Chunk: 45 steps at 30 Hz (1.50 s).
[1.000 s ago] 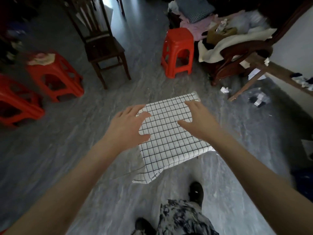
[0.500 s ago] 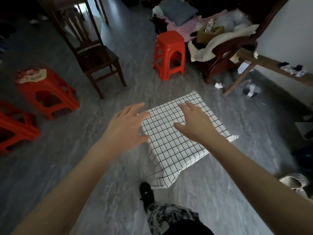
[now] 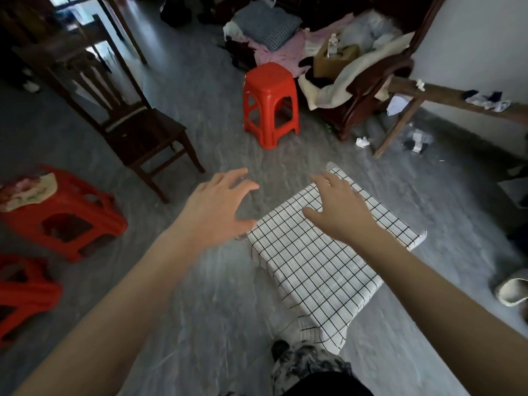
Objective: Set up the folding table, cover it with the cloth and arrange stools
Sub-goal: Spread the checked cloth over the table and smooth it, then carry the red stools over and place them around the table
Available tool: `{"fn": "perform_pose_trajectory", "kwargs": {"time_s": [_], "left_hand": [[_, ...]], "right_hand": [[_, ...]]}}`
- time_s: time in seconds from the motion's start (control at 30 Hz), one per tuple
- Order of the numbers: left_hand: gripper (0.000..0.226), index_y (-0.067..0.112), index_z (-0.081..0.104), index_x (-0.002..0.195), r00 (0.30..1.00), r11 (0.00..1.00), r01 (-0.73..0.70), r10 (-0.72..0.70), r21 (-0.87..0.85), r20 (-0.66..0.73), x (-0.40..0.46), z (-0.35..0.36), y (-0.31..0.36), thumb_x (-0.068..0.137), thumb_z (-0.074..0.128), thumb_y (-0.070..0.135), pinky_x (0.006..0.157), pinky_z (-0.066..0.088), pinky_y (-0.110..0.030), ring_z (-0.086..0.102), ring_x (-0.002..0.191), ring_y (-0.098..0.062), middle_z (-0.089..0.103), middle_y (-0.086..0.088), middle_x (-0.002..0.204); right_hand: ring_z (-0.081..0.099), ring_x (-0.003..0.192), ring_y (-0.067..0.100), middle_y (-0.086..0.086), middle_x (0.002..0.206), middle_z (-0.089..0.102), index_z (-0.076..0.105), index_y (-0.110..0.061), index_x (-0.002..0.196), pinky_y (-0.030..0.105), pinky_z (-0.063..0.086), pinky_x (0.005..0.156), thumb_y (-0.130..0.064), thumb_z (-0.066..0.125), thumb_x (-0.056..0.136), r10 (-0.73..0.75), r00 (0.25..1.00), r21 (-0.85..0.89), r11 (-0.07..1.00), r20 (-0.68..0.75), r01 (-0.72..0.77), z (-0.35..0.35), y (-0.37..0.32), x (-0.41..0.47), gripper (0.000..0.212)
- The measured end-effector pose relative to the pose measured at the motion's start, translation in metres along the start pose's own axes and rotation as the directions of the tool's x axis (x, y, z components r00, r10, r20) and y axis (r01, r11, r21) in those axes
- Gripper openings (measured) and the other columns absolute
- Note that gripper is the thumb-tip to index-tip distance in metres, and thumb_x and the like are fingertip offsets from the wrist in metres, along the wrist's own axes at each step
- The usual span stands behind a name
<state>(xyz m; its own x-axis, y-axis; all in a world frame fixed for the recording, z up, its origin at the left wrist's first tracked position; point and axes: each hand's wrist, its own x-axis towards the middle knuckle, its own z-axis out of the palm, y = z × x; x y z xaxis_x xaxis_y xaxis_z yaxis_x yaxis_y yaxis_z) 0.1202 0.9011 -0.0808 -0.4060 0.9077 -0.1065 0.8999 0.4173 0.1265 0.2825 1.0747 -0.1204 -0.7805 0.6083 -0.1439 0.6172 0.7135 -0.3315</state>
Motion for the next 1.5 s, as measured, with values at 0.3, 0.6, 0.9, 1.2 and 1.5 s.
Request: {"fn": "perform_pose_trajectory", "kwargs": {"time_s": [0.3, 0.6, 0.9, 1.2, 1.5], "left_hand": [[0.068, 0.034, 0.042, 0.139, 0.985, 0.984, -0.174, 0.174, 0.032, 0.016, 0.069, -0.010, -0.093, 0.079, 0.068, 0.052, 0.106, 0.034, -0.044, 0.031, 0.137, -0.020, 0.024, 0.007, 0.156], [0.070, 0.036, 0.039, 0.141, 0.923, 0.921, -0.380, 0.372, 0.089, 0.101, 0.127, -0.038, -0.216, 0.080, 0.066, 0.055, 0.108, 0.034, -0.045, 0.028, 0.139, -0.020, 0.020, 0.008, 0.157], [0.070, 0.034, 0.034, 0.144, 0.873, 0.874, -0.479, 0.464, 0.083, 0.154, 0.195, -0.044, -0.283, 0.084, 0.062, 0.055, 0.109, 0.031, -0.043, 0.026, 0.140, -0.020, 0.019, 0.008, 0.157], [0.071, 0.034, 0.033, 0.144, 0.851, 0.854, -0.513, 0.492, 0.090, 0.184, 0.305, -0.048, -0.333, 0.083, 0.063, 0.054, 0.109, 0.031, -0.044, 0.027, 0.139, -0.019, 0.021, 0.008, 0.156], [0.067, 0.032, 0.037, 0.142, 0.855, 0.854, -0.509, 0.487, 0.108, 0.178, 0.462, -0.069, -0.360, 0.084, 0.063, 0.053, 0.104, 0.035, -0.044, 0.034, 0.135, -0.020, 0.026, 0.007, 0.154]], "right_hand": [[0.028, 0.140, 0.026, 0.002, 0.154, 0.028, 0.035, -0.024, 0.143, 0.050, 0.029, 0.112, -0.040, 0.058, 0.087, 0.131, 0.989, 0.011, 0.991, -0.064, -0.130, 0.012, -0.066, 0.066, 0.063], [0.026, 0.142, 0.024, 0.000, 0.157, 0.024, 0.029, -0.026, 0.148, 0.047, 0.024, 0.113, -0.042, 0.057, 0.089, 0.325, 0.933, 0.073, 0.946, -0.152, -0.317, 0.038, -0.159, 0.118, 0.067], [0.036, 0.134, 0.025, -0.002, 0.151, 0.031, 0.032, -0.025, 0.145, 0.047, 0.030, 0.110, -0.041, 0.060, 0.086, 0.450, 0.876, 0.075, 0.893, -0.174, -0.444, 0.048, -0.203, 0.167, 0.067], [0.031, 0.140, 0.025, 0.001, 0.155, 0.029, 0.029, -0.020, 0.146, 0.046, 0.027, 0.114, -0.041, 0.061, 0.085, 0.492, 0.855, 0.068, 0.870, -0.165, -0.488, 0.048, -0.205, 0.275, 0.072], [0.032, 0.138, 0.027, 0.002, 0.155, 0.027, 0.028, -0.021, 0.148, 0.045, 0.030, 0.110, -0.042, 0.060, 0.087, 0.515, 0.844, 0.129, 0.856, -0.147, -0.500, 0.012, -0.169, 0.410, 0.072]]}}
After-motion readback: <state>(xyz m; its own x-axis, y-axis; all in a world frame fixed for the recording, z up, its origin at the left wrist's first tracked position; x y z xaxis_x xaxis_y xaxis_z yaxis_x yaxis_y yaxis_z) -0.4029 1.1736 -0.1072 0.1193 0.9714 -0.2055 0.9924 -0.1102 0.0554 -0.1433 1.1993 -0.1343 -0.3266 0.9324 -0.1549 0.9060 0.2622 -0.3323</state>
